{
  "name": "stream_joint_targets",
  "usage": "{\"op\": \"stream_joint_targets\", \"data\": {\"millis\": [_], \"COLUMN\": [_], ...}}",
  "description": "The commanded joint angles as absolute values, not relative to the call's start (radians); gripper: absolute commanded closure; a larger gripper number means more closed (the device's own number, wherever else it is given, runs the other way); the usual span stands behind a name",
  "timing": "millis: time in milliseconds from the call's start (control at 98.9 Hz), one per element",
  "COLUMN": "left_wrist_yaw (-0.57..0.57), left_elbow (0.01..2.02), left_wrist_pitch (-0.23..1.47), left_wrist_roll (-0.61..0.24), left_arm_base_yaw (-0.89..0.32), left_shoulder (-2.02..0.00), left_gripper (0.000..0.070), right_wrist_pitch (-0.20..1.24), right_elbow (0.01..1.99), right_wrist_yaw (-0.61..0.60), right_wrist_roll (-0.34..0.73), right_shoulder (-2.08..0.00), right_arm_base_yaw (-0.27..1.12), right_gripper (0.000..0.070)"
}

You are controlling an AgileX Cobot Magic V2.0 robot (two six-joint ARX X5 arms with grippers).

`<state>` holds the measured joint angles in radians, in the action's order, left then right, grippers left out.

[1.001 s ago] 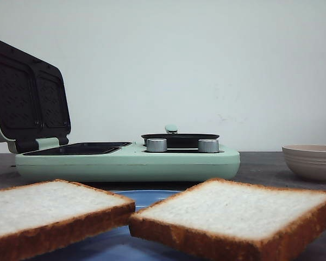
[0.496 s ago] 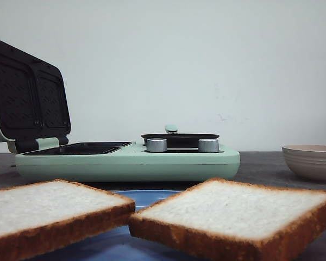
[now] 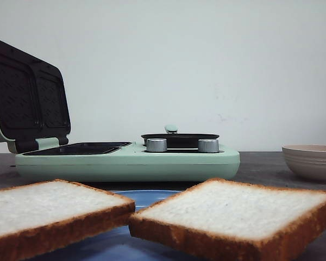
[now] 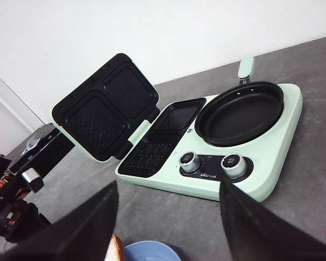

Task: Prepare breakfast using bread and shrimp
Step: 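Move the left gripper down to the bread slice nearest it and grasp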

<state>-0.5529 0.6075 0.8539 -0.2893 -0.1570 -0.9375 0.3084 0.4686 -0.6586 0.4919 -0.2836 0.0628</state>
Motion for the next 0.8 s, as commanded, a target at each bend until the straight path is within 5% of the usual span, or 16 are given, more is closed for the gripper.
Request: {"op": "stream_joint_targets", "data": {"millis": [0,789], "left_wrist_yaw": [-0.562,-0.641], "left_elbow": [0.628,0.628], "left_wrist_pitch": [0.857,0.815], "left_wrist_roll": [-0.27,-0.196], "left_arm_base_yaw": [-0.167,-0.256], "left_shoulder": [-0.953,-1.213], "left_gripper": [0.0265,0.0266], "right_wrist_pitch": [0.3,0.29], "right_elbow": [0.483,0.483], "right_wrist_yaw": [-0.662,-0.656], "right_wrist_roll": [0.499,0.498], "right_shoulder": [-0.285,-0.285], "right_arm_base_yaw": [0.063,0.063], "right_gripper": [0.0341,0.0341]}}
